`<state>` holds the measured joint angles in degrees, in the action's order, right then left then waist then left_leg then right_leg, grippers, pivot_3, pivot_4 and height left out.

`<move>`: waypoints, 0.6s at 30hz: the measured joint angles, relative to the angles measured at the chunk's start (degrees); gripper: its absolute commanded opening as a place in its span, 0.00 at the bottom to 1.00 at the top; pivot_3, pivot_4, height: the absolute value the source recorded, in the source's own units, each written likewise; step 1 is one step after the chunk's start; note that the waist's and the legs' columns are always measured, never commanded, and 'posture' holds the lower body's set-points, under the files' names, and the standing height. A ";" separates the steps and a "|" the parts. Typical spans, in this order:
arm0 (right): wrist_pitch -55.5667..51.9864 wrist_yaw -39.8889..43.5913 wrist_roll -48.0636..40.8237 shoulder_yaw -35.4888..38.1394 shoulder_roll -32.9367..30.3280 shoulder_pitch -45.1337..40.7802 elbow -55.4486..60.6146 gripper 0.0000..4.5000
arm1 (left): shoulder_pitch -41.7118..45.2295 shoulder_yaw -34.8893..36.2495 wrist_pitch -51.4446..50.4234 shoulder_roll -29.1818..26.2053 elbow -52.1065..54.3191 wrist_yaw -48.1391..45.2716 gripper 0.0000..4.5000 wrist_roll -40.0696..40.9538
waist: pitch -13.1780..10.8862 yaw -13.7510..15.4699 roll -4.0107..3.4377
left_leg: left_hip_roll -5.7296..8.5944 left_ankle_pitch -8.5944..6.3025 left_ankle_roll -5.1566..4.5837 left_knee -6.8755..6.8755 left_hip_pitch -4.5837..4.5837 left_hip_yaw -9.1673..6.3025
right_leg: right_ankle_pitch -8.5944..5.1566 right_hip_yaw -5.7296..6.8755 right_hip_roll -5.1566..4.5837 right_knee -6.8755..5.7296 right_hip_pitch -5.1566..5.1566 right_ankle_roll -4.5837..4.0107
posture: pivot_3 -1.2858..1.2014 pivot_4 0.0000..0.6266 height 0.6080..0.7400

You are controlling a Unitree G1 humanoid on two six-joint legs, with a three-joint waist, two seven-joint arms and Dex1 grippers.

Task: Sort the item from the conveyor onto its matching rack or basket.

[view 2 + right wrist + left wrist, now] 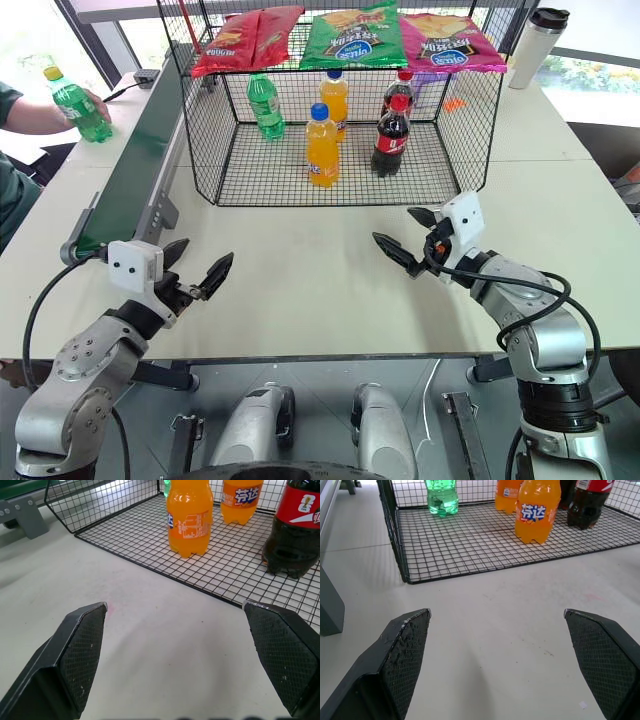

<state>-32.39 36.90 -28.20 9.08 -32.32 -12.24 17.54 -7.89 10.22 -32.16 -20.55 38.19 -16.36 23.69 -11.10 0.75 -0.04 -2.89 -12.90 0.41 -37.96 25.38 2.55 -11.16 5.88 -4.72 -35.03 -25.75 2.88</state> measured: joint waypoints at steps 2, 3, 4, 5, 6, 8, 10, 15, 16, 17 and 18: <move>0.24 0.00 0.04 -0.07 0.00 0.00 0.00 1.00 | 0.41 -0.02 0.01 -0.28 -0.02 -0.10 0.99 -0.03 | 0.00 -0.01 0.00 | 0.00 0.00 0.00 -0.01 0.00 0.00 | 0.00 0.00 0.00 -0.01 0.00 0.00 | 0.52 0.24 1.00; 0.27 -0.01 0.05 -0.13 0.00 0.00 0.00 1.00 | 0.54 -0.02 0.07 -0.50 -0.01 -0.13 0.99 -0.18 | 0.00 -0.01 0.00 | 0.00 0.00 0.00 -0.01 0.00 0.00 | 0.00 0.00 0.00 -0.01 0.00 0.00 | 0.52 0.24 1.00; 0.27 -0.02 0.07 -0.21 0.00 0.00 0.00 1.00 | 0.62 -0.01 0.15 -0.49 -0.01 -0.14 0.99 -0.17 | 0.00 -0.02 0.00 | 0.00 0.00 0.00 -0.01 0.00 0.00 | 0.00 0.00 0.00 -0.02 0.00 0.00 | 0.52 0.24 1.00; 0.28 -0.02 0.09 -0.39 0.00 0.00 0.00 1.00 | 0.72 -0.01 0.21 -0.34 0.00 -0.20 0.99 -0.04 | 0.00 -0.02 0.00 | 0.00 0.00 0.00 -0.01 0.00 0.00 | 0.00 0.00 0.00 -0.02 0.00 0.00 | 0.52 0.24 1.00; 0.29 -0.02 0.09 -0.62 0.00 0.00 0.00 1.00 | 0.78 -0.01 0.21 -0.31 0.02 -0.28 0.99 0.16 | 0.00 -0.02 0.00 | 0.00 0.00 0.00 -0.01 0.00 0.00 | 0.00 0.00 0.00 -0.02 0.00 0.00 | 0.52 0.24 1.00; 0.28 -0.02 0.10 -0.94 0.01 0.00 0.00 1.00 | 0.85 0.00 0.20 -0.31 0.10 -0.32 0.99 0.61 | 0.00 -0.02 0.00 | 0.00 0.00 0.00 -0.01 0.00 0.00 | 0.00 0.00 0.00 -0.02 0.00 0.00 | 0.52 0.24 1.00; 0.28 -0.02 0.10 -0.96 0.01 0.00 0.00 1.00 | 0.87 0.14 0.20 -0.33 0.19 -0.38 0.99 0.82 | 0.00 -0.02 0.00 | 0.00 0.00 -0.01 -0.01 -0.01 0.00 | 0.00 0.00 0.00 -0.03 0.00 0.00 | 0.52 0.24 1.00; 0.28 0.02 0.08 -1.35 0.01 0.00 0.00 1.00 | 0.85 0.19 0.20 -0.50 0.23 -0.84 0.99 1.38 | 0.00 -0.01 0.00 | 0.00 0.01 -0.01 -0.02 -0.01 0.00 | 0.00 0.00 0.00 -0.03 0.01 0.00 | 0.52 0.24 1.00; 0.28 0.04 0.08 -1.53 0.01 0.00 0.00 1.00 | 0.86 0.18 0.20 -0.56 0.26 -0.93 0.99 1.51 | 0.00 -0.02 0.00 | 0.00 0.01 -0.01 -0.02 -0.01 0.00 | 0.00 0.00 0.01 -0.03 0.01 0.00 | 0.52 0.24 1.00; 0.28 0.08 0.08 -1.73 0.01 0.00 0.00 1.00 | 0.88 0.18 0.19 -0.66 0.31 -0.96 0.99 1.67 | 0.00 -0.01 0.00 | 0.00 0.01 -0.01 -0.02 -0.01 0.00 | 0.00 0.00 0.01 -0.04 0.01 0.00 | 0.52 0.24 1.00; 0.27 0.10 0.08 -1.91 0.01 0.00 0.00 1.00 | 0.93 0.19 0.17 -0.74 0.36 -0.95 0.99 1.84 | 0.00 -0.01 0.00 | 0.00 0.01 -0.01 -0.02 -0.01 0.00 | 0.00 0.00 0.01 -0.04 0.01 0.00 | 0.52 0.24 1.00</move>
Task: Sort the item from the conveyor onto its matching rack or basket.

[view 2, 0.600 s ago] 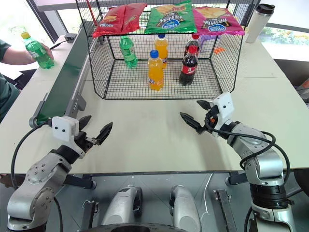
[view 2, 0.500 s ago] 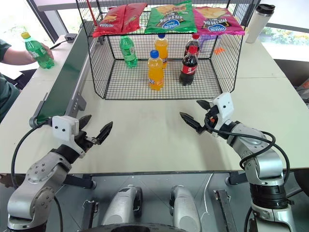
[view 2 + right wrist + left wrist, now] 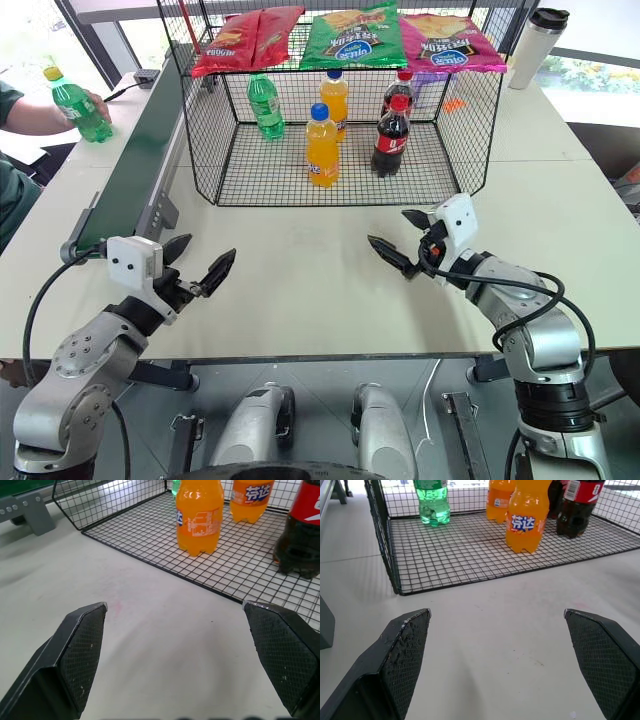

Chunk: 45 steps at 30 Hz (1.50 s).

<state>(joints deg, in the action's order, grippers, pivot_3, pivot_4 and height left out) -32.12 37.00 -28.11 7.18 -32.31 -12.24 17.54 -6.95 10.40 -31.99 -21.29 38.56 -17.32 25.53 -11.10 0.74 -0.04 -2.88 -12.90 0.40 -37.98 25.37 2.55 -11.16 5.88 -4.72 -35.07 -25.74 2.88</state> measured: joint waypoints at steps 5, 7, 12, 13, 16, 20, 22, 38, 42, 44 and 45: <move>-0.57 0.01 0.01 -0.39 -0.01 -0.43 -0.52 1.00 | 0.39 0.01 -0.06 -0.03 0.52 0.22 0.99 0.18 | 0.00 0.00 0.00 | 0.00 0.00 0.00 -0.01 0.00 0.00 | 0.00 0.00 0.00 -0.02 0.01 0.00 | 0.52 0.24 1.00; -0.83 0.07 0.01 -0.42 -0.02 -0.99 -1.17 1.00 | 0.39 0.01 -0.06 -0.01 0.55 0.37 0.99 0.19 | 0.00 0.00 0.00 | 0.00 0.00 0.00 -0.02 -0.01 0.00 | 0.00 0.00 0.00 -0.02 0.01 0.00 | 0.52 0.24 1.00; -1.29 0.63 -0.02 -0.59 -0.04 -1.39 -1.43 1.00 | 0.39 -0.01 -0.06 0.02 0.56 0.67 0.99 0.20 | 0.00 0.01 0.00 | 0.00 0.00 -0.01 -0.02 -0.01 0.00 | 0.00 -0.01 0.01 -0.04 0.01 0.00 | 0.52 0.24 1.00; -1.30 0.67 -0.03 -0.62 -0.04 -1.39 -1.43 1.00 | 0.39 -0.01 -0.06 0.08 0.56 0.82 0.99 0.21 | 0.00 0.01 0.00 | 0.00 0.00 -0.01 -0.02 -0.01 0.00 | 0.00 -0.01 0.01 -0.04 0.01 0.00 | 0.52 0.24 1.00; -1.34 0.73 -0.05 -0.62 -0.04 -1.39 -1.43 1.00 | 0.53 -0.01 -0.18 0.19 0.59 1.27 0.99 0.30 | 0.00 0.01 0.00 | 0.00 0.00 -0.01 -0.03 -0.01 0.00 | 0.00 -0.01 0.01 -0.05 0.01 0.00 | 0.52 0.24 1.00; -1.28 0.95 0.43 -1.16 -0.06 -1.77 -1.92 1.00 | 1.73 -0.01 -0.34 0.18 0.76 1.76 0.99 0.71 | 0.00 0.00 0.01 | 0.00 0.00 -0.01 -0.03 -0.02 0.00 | 0.01 -0.01 0.01 -0.06 0.02 0.00 | 0.52 0.24 1.00; -1.31 1.03 0.90 -1.98 -0.04 -2.61 -2.74 1.00 | 3.41 0.00 -0.77 0.18 1.21 2.58 0.99 1.07 | 0.00 0.00 0.01 | 0.00 0.01 -0.01 -0.04 -0.03 0.00 | 0.01 -0.02 0.01 -0.08 0.03 0.00 | 0.52 0.24 1.00; -1.35 0.26 0.27 -1.87 0.77 -4.13 -3.32 1.00 | 3.88 0.18 -2.80 -1.11 2.41 2.69 0.99 2.64 | 0.01 0.01 0.02 | 0.01 0.01 -0.01 -0.14 -0.07 -0.01 | 0.01 -0.06 0.04 -0.11 0.10 0.00 | 0.52 0.24 1.00; -1.34 0.01 0.27 -1.87 0.94 -4.13 -3.32 1.00 | 4.44 0.19 -2.80 -1.27 2.34 2.63 0.99 2.66 | 0.01 0.01 0.02 | 0.01 0.01 -0.01 -0.14 -0.06 -0.01 | 0.01 -0.06 0.04 -0.11 0.10 0.00 | 0.52 0.24 1.00; -1.28 0.01 0.27 -1.87 0.96 -4.14 -3.34 1.00 | 4.43 0.20 -2.80 -1.30 2.31 2.62 0.99 2.67 | 0.01 0.01 0.02 | 0.01 0.01 -0.01 -0.14 -0.07 -0.01 | 0.01 -0.06 0.04 -0.11 0.10 0.00 | 0.52 0.24 1.00; -1.23 0.01 0.27 -1.87 0.97 -4.15 -3.41 1.00 | 4.43 0.21 -2.80 -1.33 2.31 2.62 0.99 2.67 | 0.01 0.01 0.02 | 0.01 0.01 -0.02 -0.14 -0.06 -0.01 | 0.01 -0.06 0.04 -0.11 0.10 0.00 | 0.52 0.24 1.00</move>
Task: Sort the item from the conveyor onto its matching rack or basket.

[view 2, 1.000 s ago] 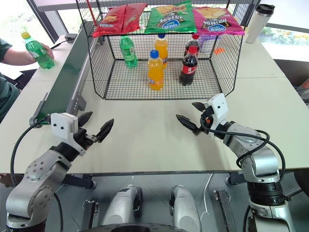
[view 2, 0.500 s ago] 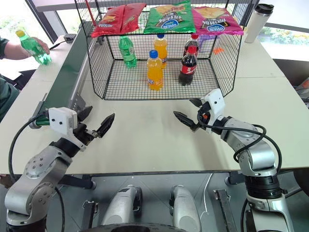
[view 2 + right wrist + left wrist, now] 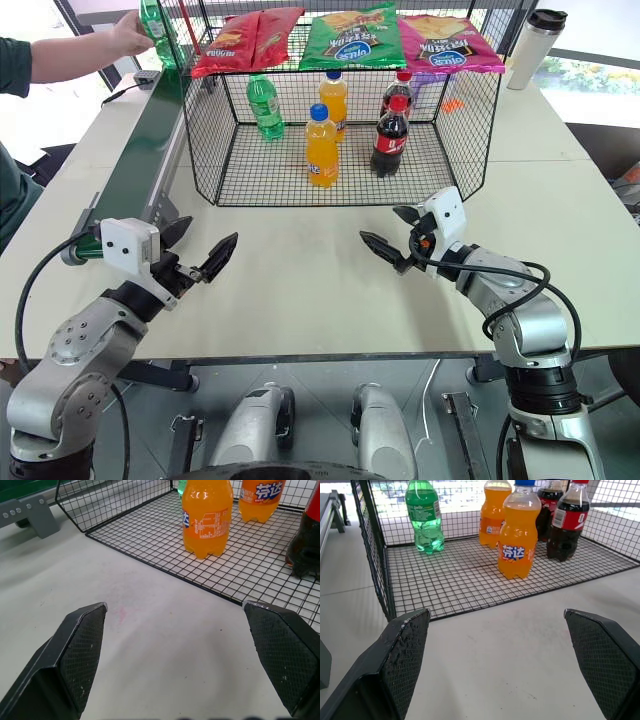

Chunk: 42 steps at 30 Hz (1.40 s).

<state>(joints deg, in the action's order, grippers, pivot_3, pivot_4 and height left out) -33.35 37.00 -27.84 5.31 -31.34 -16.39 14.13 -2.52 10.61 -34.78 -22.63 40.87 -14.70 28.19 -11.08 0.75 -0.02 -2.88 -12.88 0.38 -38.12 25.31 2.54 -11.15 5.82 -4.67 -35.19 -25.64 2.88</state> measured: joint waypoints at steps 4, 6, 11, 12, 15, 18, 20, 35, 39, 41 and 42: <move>0.05 0.04 0.03 -0.01 0.14 -0.13 -1.12 1.00 | -0.01 0.51 -0.04 -0.04 0.00 0.19 0.99 -0.02 | 0.00 0.02 0.00 | 0.00 0.00 0.00 0.00 0.00 0.00 | 0.00 0.00 0.00 0.00 0.00 0.00 | 0.52 0.24 1.00; 0.06 0.16 0.04 -0.01 0.23 -0.62 -1.63 1.00 | 0.00 0.64 -0.22 -0.37 0.02 0.34 0.99 -0.04 | 0.00 0.00 0.00 | 0.00 0.00 0.00 0.00 0.00 0.00 | 0.00 0.00 0.00 0.00 0.00 0.00 | 0.52 0.24 1.00; 0.07 0.68 0.04 -0.04 0.24 -2.05 -2.19 1.00 | 0.04 1.10 -2.14 -1.14 0.88 0.96 0.99 0.05 | 0.00 -0.01 0.00 | 0.00 0.00 0.00 0.00 0.00 0.00 | 0.00 0.00 0.00 -0.01 0.00 0.00 | 0.52 0.24 1.00; 0.07 0.81 0.04 -0.04 0.23 -2.32 -2.19 1.00 | 0.16 1.13 -2.23 -1.23 1.12 1.32 0.99 -0.12 | 0.00 -0.01 0.00 | 0.00 0.00 0.00 0.00 -0.01 0.00 | 0.00 0.00 0.00 -0.01 0.00 0.00 | 0.52 0.24 1.00; 0.04 1.63 0.07 -0.24 0.17 -2.80 -2.40 1.00 | 2.66 2.29 -2.96 -2.11 1.76 3.27 0.99 -0.70 | 0.00 0.10 0.00 | 0.00 0.00 0.00 0.00 0.00 -0.01 | 0.00 0.00 0.00 -0.02 0.01 0.00 | 0.52 0.24 1.00; 0.05 2.05 0.24 -0.33 -0.06 -3.54 -3.31 1.00 | 4.05 2.70 -3.76 -2.43 2.60 3.77 0.99 -0.64 | 0.00 0.00 0.00 | 0.01 0.00 0.00 -0.01 -0.02 0.02 | 0.01 -0.04 0.00 -0.02 0.03 0.00 | 0.52 0.24 1.00; 0.04 2.69 0.47 -0.34 -0.42 -4.14 -3.77 1.00 | 4.32 2.89 -4.51 -3.35 2.83 3.93 0.99 -0.66 | 0.00 -0.04 0.00 | 0.02 0.00 0.00 -0.01 -0.02 0.02 | 0.01 -0.04 0.01 -0.02 0.03 0.00 | 0.52 0.24 1.00; -13.60 13.27 -14.76 -5.01 -3.46 -12.65 9.27 1.00 | 1.54 22.76 -5.40 -8.01 2.21 8.70 0.99 -8.16 | 0.02 0.10 0.04 | 0.00 -0.01 0.01 0.00 -0.05 0.01 | 0.00 -0.05 -0.01 -0.03 0.02 -0.01 | 0.52 0.24 1.00; -12.79 13.47 -14.33 -6.56 -3.31 -13.35 9.33 1.00 | 2.64 25.42 -4.41 -7.75 -2.56 7.22 0.99 -6.68 | 0.05 0.13 0.11 | 0.00 -0.02 0.04 -0.01 -0.05 0.01 | 0.00 -0.04 -0.01 -0.02 0.03 -0.01 | 0.52 0.24 1.00; -11.61 13.61 -13.38 -7.22 -3.23 -13.27 8.91 1.00 | 5.18 26.57 -4.60 -6.96 -4.01 7.00 0.99 -4.31 | 0.05 0.14 0.12 | 0.01 -0.02 0.03 -0.01 -0.04 0.01 | 0.00 -0.04 -0.03 -0.01 0.03 -0.01 | 0.52 0.24 1.00; -10.84 13.68 -12.81 -7.48 -3.14 -13.21 8.34 1.00 | 6.76 26.93 -4.73 -6.51 -4.62 6.95 0.99 -2.88 | 0.06 0.10 0.15 | 0.01 -0.02 0.03 -0.01 -0.04 0.01 | 0.00 -0.05 -0.03 0.00 0.04 -0.01 | 0.52 0.24 1.00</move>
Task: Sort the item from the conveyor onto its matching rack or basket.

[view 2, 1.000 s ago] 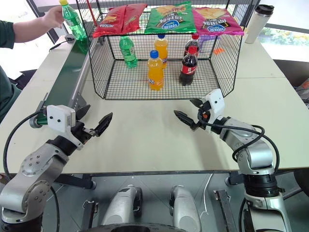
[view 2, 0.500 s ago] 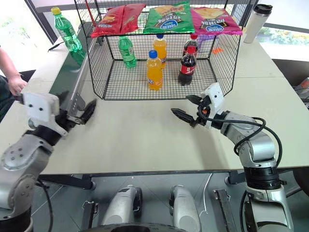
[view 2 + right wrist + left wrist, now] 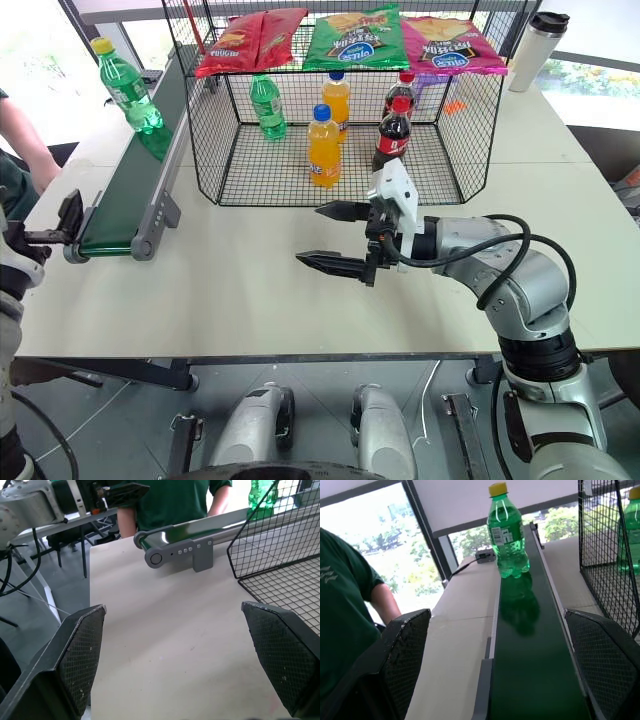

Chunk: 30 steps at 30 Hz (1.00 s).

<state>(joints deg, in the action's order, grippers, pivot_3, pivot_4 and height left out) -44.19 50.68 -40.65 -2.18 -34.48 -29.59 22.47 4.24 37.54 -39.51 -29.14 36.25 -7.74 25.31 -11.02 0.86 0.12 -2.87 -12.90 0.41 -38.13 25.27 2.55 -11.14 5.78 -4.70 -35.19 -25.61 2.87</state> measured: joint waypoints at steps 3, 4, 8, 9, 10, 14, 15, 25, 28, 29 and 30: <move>1.51 -0.05 1.35 -0.07 0.13 0.30 -1.34 1.00 | 2.04 0.02 -0.35 0.15 -1.90 -0.30 0.99 2.76 | 0.00 -0.11 0.01 | 0.01 0.01 -0.01 0.01 0.00 0.03 | 0.01 0.00 0.00 0.00 0.01 0.00 | 0.52 0.24 1.00; 1.88 -0.14 1.72 -0.08 0.26 0.34 -1.59 1.00 | 2.49 -0.01 -0.38 0.13 -2.75 -0.44 0.99 2.98 | 0.00 -0.17 0.01 | 0.00 0.01 -0.02 0.01 0.00 0.04 | 0.01 0.00 0.02 0.00 0.00 0.00 | 0.52 0.24 1.00; 3.09 -0.67 2.42 -0.11 1.02 0.58 -2.16 1.00 | 4.00 -0.26 -0.05 0.04 -6.59 -0.58 0.99 3.41 | 0.00 -0.13 0.02 | -0.02 0.01 -0.02 0.02 -0.02 0.03 | 0.01 0.00 0.06 -0.05 -0.01 0.00 | 0.52 0.24 1.00; 3.33 -0.83 2.62 -0.16 1.18 0.65 -2.26 1.00 | 4.45 -0.40 0.19 -0.09 -7.66 -0.53 0.99 3.19 | 0.00 -0.13 0.02 | -0.02 0.01 -0.02 0.02 -0.02 0.03 | 0.02 0.00 0.06 -0.05 -0.01 0.00 | 0.52 0.24 1.00; 3.40 -1.03 2.99 -0.21 1.40 0.65 -2.46 1.00 | 5.29 -0.64 0.70 -0.11 -9.38 -0.40 0.99 2.65 | 0.00 -0.10 0.02 | -0.02 0.02 -0.02 0.01 -0.03 0.03 | 0.02 0.00 0.06 -0.05 0.00 -0.01 | 0.52 0.24 1.00; 3.48 -1.64 3.48 -0.41 1.78 0.67 -2.49 1.00 | 5.72 -1.94 2.98 -0.12 -13.63 -0.25 0.99 1.17 | 0.01 -0.08 0.03 | -0.02 0.01 -0.02 0.01 -0.01 0.05 | 0.03 0.00 0.03 -0.03 0.00 -0.02 | 0.52 0.24 1.00; 3.48 -1.82 3.52 -0.41 1.80 0.67 -2.49 1.00 | 5.86 -2.38 3.26 -0.12 -14.40 -0.36 0.99 1.02 | 0.01 -0.06 0.03 | -0.01 0.01 -0.02 0.01 -0.01 0.05 | 0.03 0.00 0.02 -0.03 0.00 -0.02 | 0.52 0.24 1.00; 3.57 -3.50 4.37 -0.39 2.12 0.83 -2.50 1.00 | 9.86 -7.36 4.75 -1.55 -21.07 -1.49 0.99 -1.43 | 0.00 -0.11 0.05 | -0.02 0.01 -0.02 0.01 -0.01 0.06 | 0.03 0.00 0.03 -0.03 -0.01 -0.02 | 0.52 0.24 1.00; 3.57 -4.12 4.43 -0.34 2.21 1.38 -2.50 1.00 | 10.49 -7.61 4.76 -1.45 -22.79 -0.64 0.99 -2.25 | 0.00 -0.13 0.05 | -0.02 0.01 -0.02 0.01 -0.01 0.07 | 0.03 0.00 0.03 -0.03 -0.01 -0.02 | 0.52 0.24 1.00; 3.57 -4.33 4.44 -0.34 2.22 1.48 -2.50 1.00 | 10.71 -7.63 4.79 -1.31 -23.26 -0.40 0.99 -2.38 | 0.00 -0.12 0.05 | -0.02 0.01 -0.02 0.01 -0.01 0.07 | 0.03 0.00 0.03 -0.03 -0.01 -0.02 | 0.52 0.24 1.00; 3.57 -4.38 4.44 -0.33 2.22 1.47 -2.50 1.00 | 10.76 -7.66 4.81 -1.28 -23.35 -0.32 0.99 -2.39 | 0.00 -0.12 0.05 | -0.02 0.01 -0.02 0.01 -0.01 0.07 | 0.03 0.00 0.02 -0.03 -0.01 -0.02 | 0.52 0.24 1.00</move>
<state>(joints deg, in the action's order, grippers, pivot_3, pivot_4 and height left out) -40.61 46.30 -36.21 -2.51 -32.26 -28.12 19.98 14.99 29.88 -34.70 -30.42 12.90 -8.06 22.92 -11.02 0.74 0.17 -2.89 -12.89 0.39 -38.11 25.26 2.62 -11.11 5.77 -4.68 -35.21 -25.62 2.85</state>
